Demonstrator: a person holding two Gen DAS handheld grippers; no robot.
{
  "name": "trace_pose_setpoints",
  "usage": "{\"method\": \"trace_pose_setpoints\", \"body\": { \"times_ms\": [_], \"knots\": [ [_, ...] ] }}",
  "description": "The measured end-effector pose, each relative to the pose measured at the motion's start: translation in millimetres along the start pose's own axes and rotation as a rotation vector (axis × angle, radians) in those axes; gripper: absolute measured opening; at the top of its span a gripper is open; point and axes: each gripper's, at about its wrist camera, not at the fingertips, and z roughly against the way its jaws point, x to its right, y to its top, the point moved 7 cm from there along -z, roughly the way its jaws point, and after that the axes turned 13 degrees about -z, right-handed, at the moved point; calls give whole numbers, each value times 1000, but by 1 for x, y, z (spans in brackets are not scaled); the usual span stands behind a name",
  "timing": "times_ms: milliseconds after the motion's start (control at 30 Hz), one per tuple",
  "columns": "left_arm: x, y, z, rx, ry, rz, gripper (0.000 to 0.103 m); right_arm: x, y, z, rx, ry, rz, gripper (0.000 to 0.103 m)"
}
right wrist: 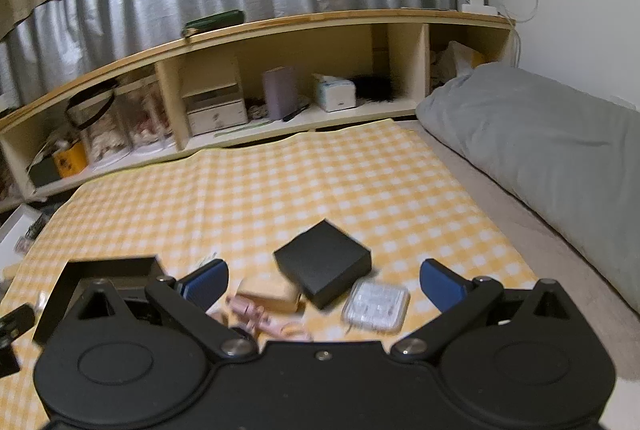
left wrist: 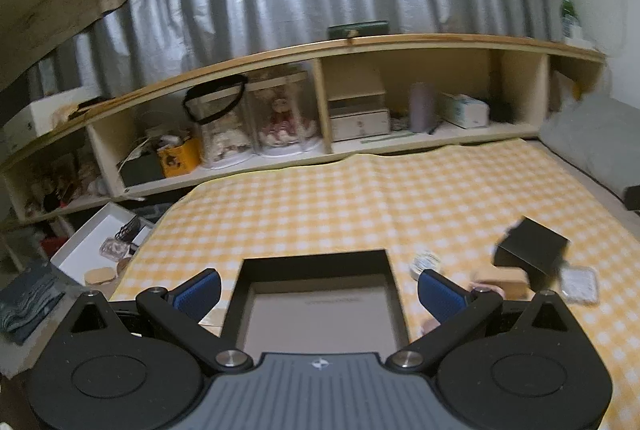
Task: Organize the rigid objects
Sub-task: 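Grasp the black box tray wall with the left tool while the right tool grasps the small black box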
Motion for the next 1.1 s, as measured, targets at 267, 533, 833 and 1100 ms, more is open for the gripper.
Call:
{"method": "trace_pose_setpoints", "body": {
  "times_ms": [267,533,833,1100],
  "knots": [
    [-43,4,-43,-3,74,85,103,7,32,-59,18,-9,16,103],
    [-77,-13,-94,-118,96,75,103,28,40,-124,38,-5,23,103],
    [-84,-52,-135,-294,-8,9,86,47,23,-190,-17,16,135,103],
    [-83,-79,-156,-454,-87,43,50,34,0,-222,-139,179,164,103]
  ]
}}
